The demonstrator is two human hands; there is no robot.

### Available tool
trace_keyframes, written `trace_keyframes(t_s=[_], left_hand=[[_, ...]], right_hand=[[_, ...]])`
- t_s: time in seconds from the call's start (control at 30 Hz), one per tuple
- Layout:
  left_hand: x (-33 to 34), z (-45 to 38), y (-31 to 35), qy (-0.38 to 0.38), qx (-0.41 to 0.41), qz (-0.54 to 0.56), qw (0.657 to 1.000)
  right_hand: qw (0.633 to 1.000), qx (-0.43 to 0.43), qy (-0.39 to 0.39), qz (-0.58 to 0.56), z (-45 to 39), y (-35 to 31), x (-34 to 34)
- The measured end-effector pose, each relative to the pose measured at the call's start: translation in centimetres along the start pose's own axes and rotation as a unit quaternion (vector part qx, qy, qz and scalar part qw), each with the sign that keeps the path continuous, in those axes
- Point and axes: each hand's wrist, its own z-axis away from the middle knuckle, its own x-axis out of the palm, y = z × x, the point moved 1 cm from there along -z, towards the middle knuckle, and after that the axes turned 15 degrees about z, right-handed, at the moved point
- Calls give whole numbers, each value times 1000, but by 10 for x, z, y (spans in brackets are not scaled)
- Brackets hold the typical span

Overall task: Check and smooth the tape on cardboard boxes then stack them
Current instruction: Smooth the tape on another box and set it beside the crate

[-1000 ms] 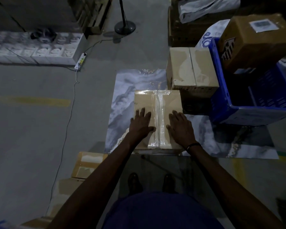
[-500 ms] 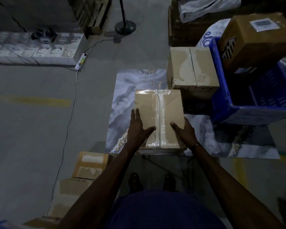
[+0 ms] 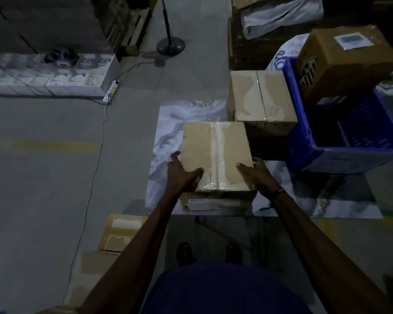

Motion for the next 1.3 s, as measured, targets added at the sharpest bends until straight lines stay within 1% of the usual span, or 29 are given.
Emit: trace_keyframes(t_s=[0.13, 0.2, 0.23, 0.33, 0.43, 0.53, 0.7, 0.77, 0.87, 0.97, 1.07, 1.17, 1.3], left_hand=[[-19, -9, 28, -40, -64, 92, 993], [-31, -12, 37, -85, -80, 148, 982], [-37, -12, 39, -112, -85, 159, 977], [-52, -10, 40, -185, -76, 135, 970], [-61, -10, 38, -222, -44, 93, 970], [-64, -10, 40, -217, -28, 49, 975], [-67, -13, 48, -199, 0, -4, 980], [-68, -12, 53, -188, 9, -15, 982], [-67, -9, 64, -170, 20, -13, 985], [-66, -6, 76, -128, 19, -1, 992], [-62, 1, 84, -89, 42, 11, 995], [-57, 5, 83, -50, 41, 31, 997], [-50, 11, 82, -48, 59, 65, 995]], right_hand=[[999, -5, -19, -49, 8, -34, -13], [996, -21, -31, -83, 14, -52, -15], [995, -33, -45, -83, 18, -59, -15], [990, -51, -83, -104, 29, -73, -16], [987, -65, -111, -97, 34, -74, -21], [984, -72, -140, -83, 38, -72, -25], [982, -104, -153, -48, 43, -64, -33], [983, -121, -139, -28, 48, -64, -36], [984, -149, -94, -2, 54, -69, -41], [985, -160, -61, -6, 56, -73, -46], [985, -173, -22, 4, 63, -81, -46], [979, -197, 28, 37, 65, -89, -43], [957, -240, 121, 105, 64, -102, -40]])
